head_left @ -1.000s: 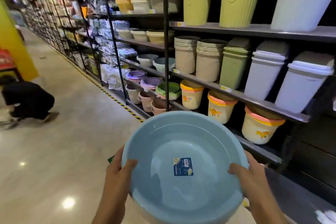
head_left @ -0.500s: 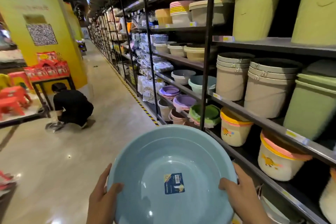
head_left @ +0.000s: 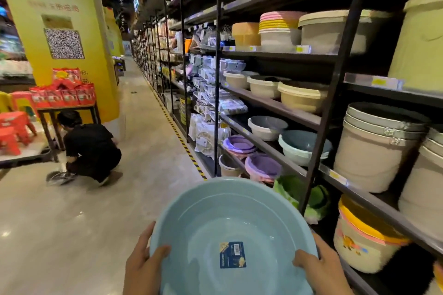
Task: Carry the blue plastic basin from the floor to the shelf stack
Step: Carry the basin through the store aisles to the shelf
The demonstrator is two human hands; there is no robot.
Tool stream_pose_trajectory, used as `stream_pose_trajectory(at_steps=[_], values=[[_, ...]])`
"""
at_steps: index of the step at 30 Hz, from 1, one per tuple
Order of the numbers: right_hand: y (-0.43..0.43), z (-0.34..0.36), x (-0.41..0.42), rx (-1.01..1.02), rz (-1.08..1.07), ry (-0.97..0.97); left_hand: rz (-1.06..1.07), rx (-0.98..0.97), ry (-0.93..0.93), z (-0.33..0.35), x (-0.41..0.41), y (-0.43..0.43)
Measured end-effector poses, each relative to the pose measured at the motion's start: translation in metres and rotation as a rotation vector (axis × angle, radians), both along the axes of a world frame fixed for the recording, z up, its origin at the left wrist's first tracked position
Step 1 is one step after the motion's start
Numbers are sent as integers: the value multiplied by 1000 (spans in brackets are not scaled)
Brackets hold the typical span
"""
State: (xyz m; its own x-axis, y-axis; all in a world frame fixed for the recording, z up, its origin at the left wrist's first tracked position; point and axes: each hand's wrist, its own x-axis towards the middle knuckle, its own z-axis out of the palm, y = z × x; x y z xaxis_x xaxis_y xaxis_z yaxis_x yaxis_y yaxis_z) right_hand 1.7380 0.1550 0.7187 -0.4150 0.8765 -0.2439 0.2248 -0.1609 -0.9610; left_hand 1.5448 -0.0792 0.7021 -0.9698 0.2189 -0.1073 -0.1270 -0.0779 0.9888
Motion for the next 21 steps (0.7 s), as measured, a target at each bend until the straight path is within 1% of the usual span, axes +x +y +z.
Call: stream_pose_trajectory(at_steps=[4,8,12,17,21], values=[[37,16,-90,-6,-42,-6,-19,12,12,19,-97,47],[72,24,-163,37,-92,-6,-28,73,-5,30,-169,94],[113,21,-239,63,-66,16,-32,71,-32,26,-243,140],[179,4,-335,20,-44,68,-50,64,-43,17,-335,204],[238,-3,-423,10,-28,67,-17,53,-35,16,-420,264]])
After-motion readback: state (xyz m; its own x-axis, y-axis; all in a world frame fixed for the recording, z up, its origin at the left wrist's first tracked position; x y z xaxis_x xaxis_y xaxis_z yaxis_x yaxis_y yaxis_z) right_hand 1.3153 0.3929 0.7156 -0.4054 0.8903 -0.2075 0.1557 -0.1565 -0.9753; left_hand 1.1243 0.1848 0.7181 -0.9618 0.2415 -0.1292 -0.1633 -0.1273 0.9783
